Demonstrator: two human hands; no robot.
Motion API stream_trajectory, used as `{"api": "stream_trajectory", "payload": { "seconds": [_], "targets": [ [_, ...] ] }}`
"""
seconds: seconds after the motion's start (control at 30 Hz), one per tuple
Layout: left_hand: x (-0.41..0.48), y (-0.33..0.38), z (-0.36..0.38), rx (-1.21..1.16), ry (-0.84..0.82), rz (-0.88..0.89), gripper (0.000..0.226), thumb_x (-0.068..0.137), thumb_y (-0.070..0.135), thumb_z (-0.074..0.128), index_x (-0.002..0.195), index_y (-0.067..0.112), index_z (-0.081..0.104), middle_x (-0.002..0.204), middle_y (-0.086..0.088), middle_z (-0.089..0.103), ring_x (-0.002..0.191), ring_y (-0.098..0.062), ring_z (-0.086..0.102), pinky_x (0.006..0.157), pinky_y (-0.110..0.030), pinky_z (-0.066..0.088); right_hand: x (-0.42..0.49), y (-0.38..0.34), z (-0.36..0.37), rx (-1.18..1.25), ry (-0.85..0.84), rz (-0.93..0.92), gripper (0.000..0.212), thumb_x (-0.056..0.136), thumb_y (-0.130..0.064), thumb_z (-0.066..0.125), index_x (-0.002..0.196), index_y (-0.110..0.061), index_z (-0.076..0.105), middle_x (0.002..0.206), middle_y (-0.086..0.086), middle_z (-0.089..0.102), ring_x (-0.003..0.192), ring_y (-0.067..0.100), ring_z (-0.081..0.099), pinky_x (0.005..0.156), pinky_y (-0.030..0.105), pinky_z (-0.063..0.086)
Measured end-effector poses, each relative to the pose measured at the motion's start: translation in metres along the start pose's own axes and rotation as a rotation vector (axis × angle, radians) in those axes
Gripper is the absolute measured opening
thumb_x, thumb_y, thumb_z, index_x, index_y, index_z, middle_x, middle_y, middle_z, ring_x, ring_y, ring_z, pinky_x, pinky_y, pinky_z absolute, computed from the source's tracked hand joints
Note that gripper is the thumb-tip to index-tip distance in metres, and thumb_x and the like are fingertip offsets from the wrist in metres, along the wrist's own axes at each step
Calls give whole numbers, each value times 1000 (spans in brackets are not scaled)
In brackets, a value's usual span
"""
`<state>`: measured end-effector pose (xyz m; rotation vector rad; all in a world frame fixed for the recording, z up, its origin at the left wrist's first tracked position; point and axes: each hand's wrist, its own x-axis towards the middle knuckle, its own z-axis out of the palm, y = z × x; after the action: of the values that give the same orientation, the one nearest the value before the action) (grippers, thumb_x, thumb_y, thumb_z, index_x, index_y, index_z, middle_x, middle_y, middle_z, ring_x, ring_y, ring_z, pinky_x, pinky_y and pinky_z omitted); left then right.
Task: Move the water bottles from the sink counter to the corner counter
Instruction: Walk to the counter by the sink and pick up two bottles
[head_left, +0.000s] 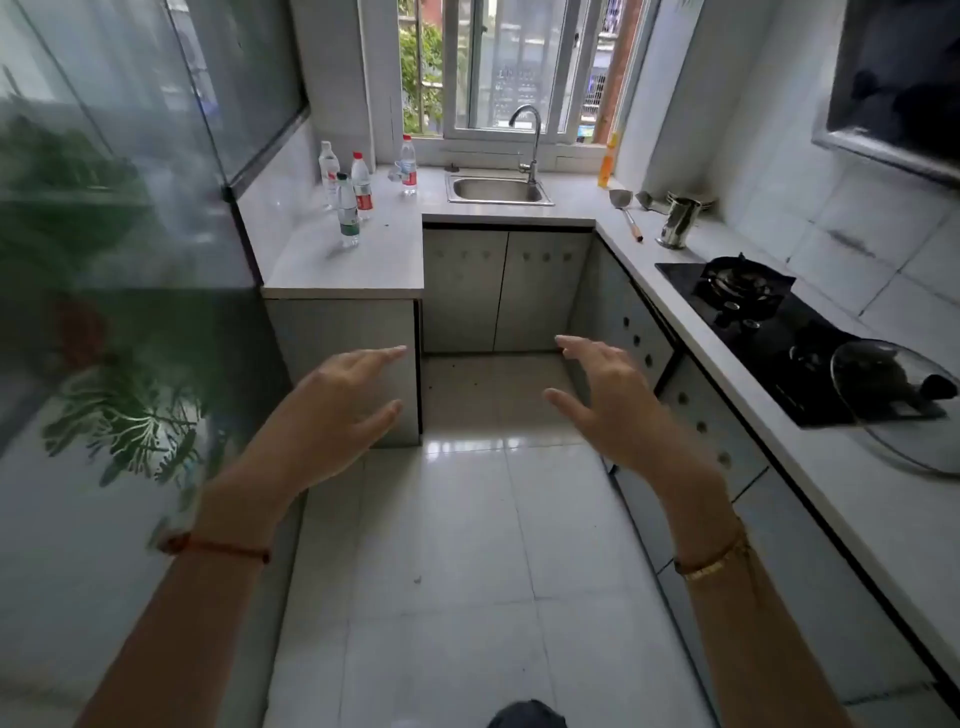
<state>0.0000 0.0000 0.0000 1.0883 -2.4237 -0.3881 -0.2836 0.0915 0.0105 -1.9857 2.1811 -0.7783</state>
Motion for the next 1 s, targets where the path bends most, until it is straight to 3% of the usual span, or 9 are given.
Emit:
{"api": "stream_trajectory", "payload": {
  "seconds": [0.5, 1.0],
  "targets": [
    [61, -15, 57, -37, -120, -54, 58, 89, 31, 59, 143, 25, 37, 139, 0, 50, 130, -14, 44, 107, -40, 40, 44, 50, 50, 5, -46, 85, 57, 88, -39, 59, 139, -22, 38, 132, 0, 54, 130, 19, 39, 108, 42, 36],
    [223, -9, 113, -16, -119, -87, 58, 89, 33, 58, 143, 24, 37, 140, 4, 49, 131, -9, 41, 110, -31, 35, 176, 166, 46, 28, -127, 75, 51, 89, -40, 58, 135, -24, 44, 128, -5, 57, 125, 15, 44, 106, 35, 33]
  ]
}}
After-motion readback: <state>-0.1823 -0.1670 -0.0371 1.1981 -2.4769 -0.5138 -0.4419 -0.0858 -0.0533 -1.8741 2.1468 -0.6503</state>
